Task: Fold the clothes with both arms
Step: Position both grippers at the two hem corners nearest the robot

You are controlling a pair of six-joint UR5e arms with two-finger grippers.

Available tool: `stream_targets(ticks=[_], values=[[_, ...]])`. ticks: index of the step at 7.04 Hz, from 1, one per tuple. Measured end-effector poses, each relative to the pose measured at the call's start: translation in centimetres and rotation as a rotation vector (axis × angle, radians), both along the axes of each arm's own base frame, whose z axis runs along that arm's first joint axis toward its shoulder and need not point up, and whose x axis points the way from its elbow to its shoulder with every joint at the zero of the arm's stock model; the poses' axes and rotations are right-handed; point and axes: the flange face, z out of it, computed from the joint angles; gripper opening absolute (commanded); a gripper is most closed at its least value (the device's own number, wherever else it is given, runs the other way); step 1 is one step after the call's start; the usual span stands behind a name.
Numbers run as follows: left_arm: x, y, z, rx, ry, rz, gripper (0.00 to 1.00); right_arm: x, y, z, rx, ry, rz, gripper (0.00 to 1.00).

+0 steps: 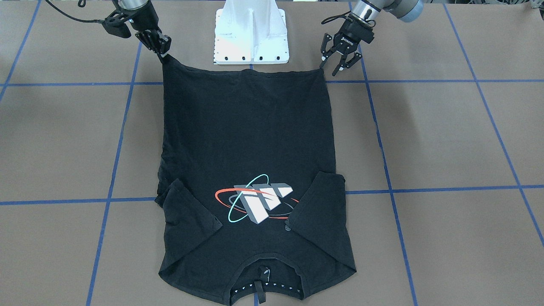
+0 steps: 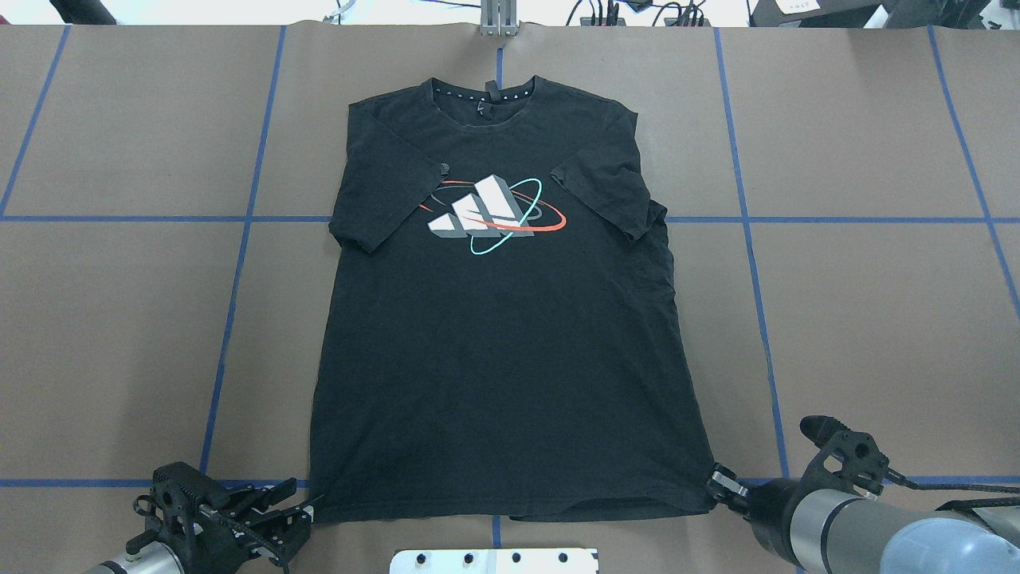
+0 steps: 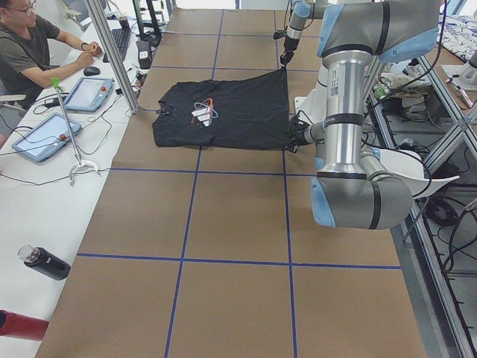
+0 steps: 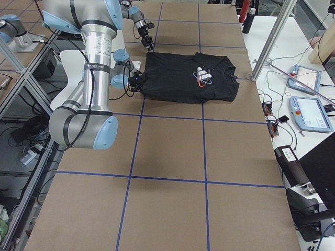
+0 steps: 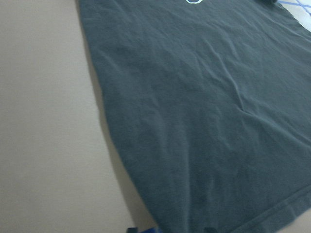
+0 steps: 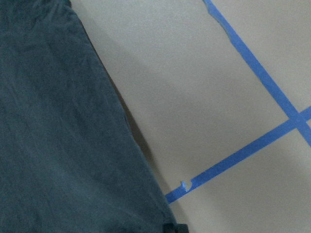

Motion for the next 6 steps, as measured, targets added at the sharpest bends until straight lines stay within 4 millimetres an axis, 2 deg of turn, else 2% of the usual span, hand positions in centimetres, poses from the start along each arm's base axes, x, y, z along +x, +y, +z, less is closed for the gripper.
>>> stream_targets(ticks=[6], values=[[0.63,0.22,0.85,0.003,-0.018,0.013,0.53,0.15,-0.29,-0.19,0.0,-0.006,0.006,0.0]])
